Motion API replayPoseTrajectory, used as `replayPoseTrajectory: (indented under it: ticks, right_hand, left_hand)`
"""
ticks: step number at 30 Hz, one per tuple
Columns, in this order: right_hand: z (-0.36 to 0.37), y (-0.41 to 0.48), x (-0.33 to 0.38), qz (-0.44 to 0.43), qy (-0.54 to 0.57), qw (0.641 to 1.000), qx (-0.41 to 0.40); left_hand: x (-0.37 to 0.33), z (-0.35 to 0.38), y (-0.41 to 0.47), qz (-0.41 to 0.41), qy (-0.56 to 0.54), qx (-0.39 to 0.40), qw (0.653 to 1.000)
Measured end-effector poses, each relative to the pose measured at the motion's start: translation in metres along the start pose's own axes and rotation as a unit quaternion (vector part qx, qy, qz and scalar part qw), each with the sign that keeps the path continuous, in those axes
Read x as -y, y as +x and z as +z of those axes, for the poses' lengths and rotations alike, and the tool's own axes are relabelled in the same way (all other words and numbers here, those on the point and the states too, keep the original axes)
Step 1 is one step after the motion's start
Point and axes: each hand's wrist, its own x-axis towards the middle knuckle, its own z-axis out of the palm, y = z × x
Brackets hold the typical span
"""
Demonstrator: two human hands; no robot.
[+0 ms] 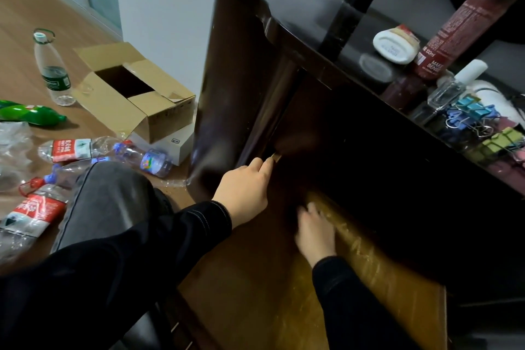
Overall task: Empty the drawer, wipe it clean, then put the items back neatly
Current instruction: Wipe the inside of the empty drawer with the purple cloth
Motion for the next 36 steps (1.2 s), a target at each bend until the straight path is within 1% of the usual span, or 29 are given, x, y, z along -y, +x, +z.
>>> replayPoseTrajectory:
  ticks: [3, 5, 6, 8, 11, 14, 16, 19, 21, 23, 25, 27, 29, 32, 34, 36]
  right_hand:
    - [0.011, -0.033, 0.002, -0.072, 0.002, 0.997, 0.003]
    - [0.012, -0.029, -0.004, -0.073, 0.006, 0.997, -0.009]
    - [0.01, -0.019, -0.009, -0.06, 0.005, 0.998, -0.016]
    - [0.006, 0.008, -0.017, -0.001, 0.014, 1.0, -0.017]
    - [-0.003, 0.045, -0.024, 0.093, 0.08, 0.992, 0.025]
    - [-0.005, 0.05, -0.025, 0.105, 0.101, 0.988, 0.047]
    - [-0.005, 0.034, -0.023, 0.071, 0.071, 0.995, 0.026]
    - [0.01, -0.012, -0.014, -0.017, -0.009, 1.0, -0.002]
    - [0.022, -0.041, -0.007, -0.075, -0.011, 0.997, -0.009]
    - [0.026, -0.051, -0.007, -0.101, 0.005, 0.995, -0.01]
    - [0.022, -0.039, -0.011, -0.084, 0.018, 0.996, -0.015]
    - [0.019, -0.011, -0.018, -0.037, 0.027, 0.999, -0.021]
    - [0.015, 0.024, -0.027, 0.029, 0.051, 0.998, -0.012]
    - [0.009, 0.059, -0.032, 0.143, 0.153, 0.977, 0.036]
    - [0.006, 0.06, -0.029, 0.156, 0.152, 0.975, 0.035]
    - [0.001, 0.039, -0.023, 0.108, 0.087, 0.99, 0.003]
  left_hand:
    - [-0.001, 0.0, -0.002, 0.002, -0.002, -0.003, 1.0]
    - [0.0, 0.0, -0.001, 0.003, -0.008, 0.0, 1.0]
    - [0.001, 0.0, -0.001, 0.003, -0.009, -0.001, 1.0]
    - [0.002, 0.002, -0.001, 0.003, -0.01, -0.001, 1.0]
    - [0.002, 0.004, 0.0, -0.001, -0.027, 0.001, 1.0]
    - [0.001, 0.001, 0.001, -0.004, -0.032, 0.005, 0.999]
    - [0.001, 0.0, -0.001, -0.004, -0.031, 0.005, 1.0]
    - [0.0, -0.002, -0.001, -0.006, -0.029, 0.005, 1.0]
    - [0.0, -0.002, -0.001, -0.006, -0.029, 0.006, 1.0]
    - [0.0, -0.002, -0.001, -0.007, -0.032, 0.006, 0.999]
    - [0.002, 0.0, -0.001, -0.004, -0.03, 0.007, 1.0]
    - [0.003, 0.002, -0.001, -0.003, -0.029, 0.003, 1.0]
    - [0.003, 0.004, 0.0, -0.002, -0.031, 0.001, 1.0]
    - [0.004, 0.003, 0.001, -0.005, -0.039, 0.0, 0.999]
    - [0.004, 0.002, 0.0, -0.004, -0.037, -0.001, 0.999]
    - [0.002, 0.001, -0.001, -0.005, -0.038, 0.003, 0.999]
